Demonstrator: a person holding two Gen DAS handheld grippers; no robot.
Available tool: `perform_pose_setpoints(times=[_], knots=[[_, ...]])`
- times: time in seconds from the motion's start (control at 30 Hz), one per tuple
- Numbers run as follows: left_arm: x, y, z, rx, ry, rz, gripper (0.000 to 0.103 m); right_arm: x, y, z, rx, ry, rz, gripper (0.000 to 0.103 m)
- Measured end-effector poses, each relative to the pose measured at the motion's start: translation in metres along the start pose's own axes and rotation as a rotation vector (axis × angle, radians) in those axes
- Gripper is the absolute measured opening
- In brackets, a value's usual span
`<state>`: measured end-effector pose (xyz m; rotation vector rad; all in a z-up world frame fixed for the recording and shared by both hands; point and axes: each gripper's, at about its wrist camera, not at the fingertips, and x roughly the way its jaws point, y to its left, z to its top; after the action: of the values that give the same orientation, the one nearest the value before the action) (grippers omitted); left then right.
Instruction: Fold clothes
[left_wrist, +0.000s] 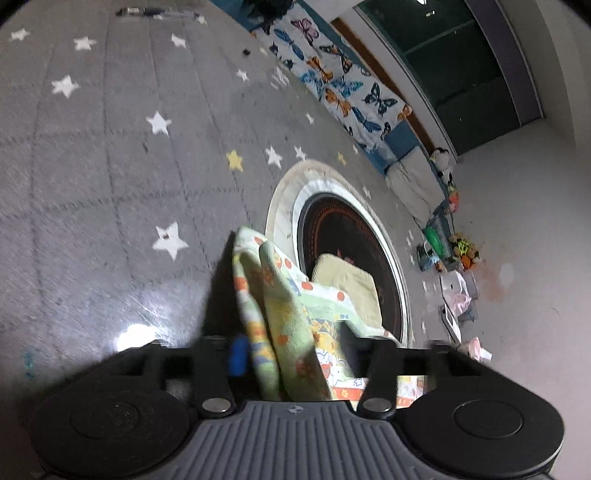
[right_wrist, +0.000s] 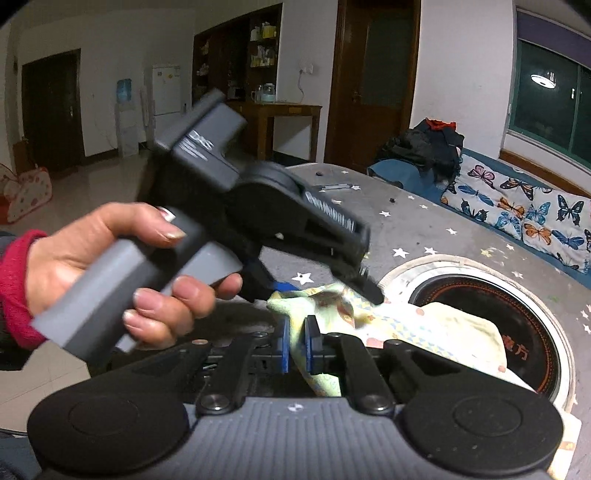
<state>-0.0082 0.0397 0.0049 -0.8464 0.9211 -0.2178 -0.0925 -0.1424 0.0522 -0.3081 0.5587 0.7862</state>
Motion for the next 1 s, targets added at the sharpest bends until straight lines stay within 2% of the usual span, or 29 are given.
perform_pose_setpoints(times=[0.1,0.2,0.27,0.33,0.4,0.47,0.5,0.63,0.7,0.8,0.9,0.93,1.0], knots=[[0.004,0.001,-0.002,0.009,0.008,0.013,0.018,-0.003,-0.003,-0.003,0.012,0.007,0.020,0.009],[0.004,0.002,-0.003,0.016,0.015,0.028,0.016,-0.009,-0.012,-0.008,0.056,-0.002,0.009,0.009],[0.004,0.002,-0.004,0.023,0.015,0.033,0.016,-0.017,-0.023,-0.013,0.089,-0.014,-0.027,0.009],[0.004,0.002,-0.005,0.032,0.013,0.036,0.016,-0.023,-0.039,-0.020,0.127,-0.010,-0.092,0.010],[0.003,0.001,-0.006,0.040,0.012,0.040,0.016,-0.027,-0.062,-0.031,0.172,0.010,-0.177,0.016],[0.004,0.000,-0.006,0.050,0.011,0.048,0.016,-0.030,-0.088,-0.043,0.225,0.036,-0.268,0.034],[0.004,-0.001,-0.006,0.057,0.011,0.053,0.016,-0.031,-0.102,-0.050,0.253,0.047,-0.313,0.037],[0.006,-0.004,-0.005,0.084,0.010,0.067,0.016,-0.035,-0.157,-0.074,0.391,0.073,-0.473,0.041],[0.007,-0.006,-0.005,0.098,0.010,0.074,0.016,-0.038,-0.179,-0.084,0.473,0.072,-0.498,0.046],[0.008,-0.008,-0.005,0.119,0.010,0.083,0.016,-0.040,-0.204,-0.098,0.574,0.066,-0.492,0.047],[0.009,-0.011,-0.004,0.143,0.011,0.095,0.016,-0.039,-0.208,-0.108,0.621,0.054,-0.484,0.048],[0.009,-0.012,-0.004,0.153,0.010,0.100,0.016,-0.039,-0.208,-0.110,0.631,0.049,-0.480,0.048],[0.010,-0.015,-0.004,0.171,0.008,0.108,0.016,-0.036,-0.204,-0.108,0.623,0.047,-0.466,0.039]])
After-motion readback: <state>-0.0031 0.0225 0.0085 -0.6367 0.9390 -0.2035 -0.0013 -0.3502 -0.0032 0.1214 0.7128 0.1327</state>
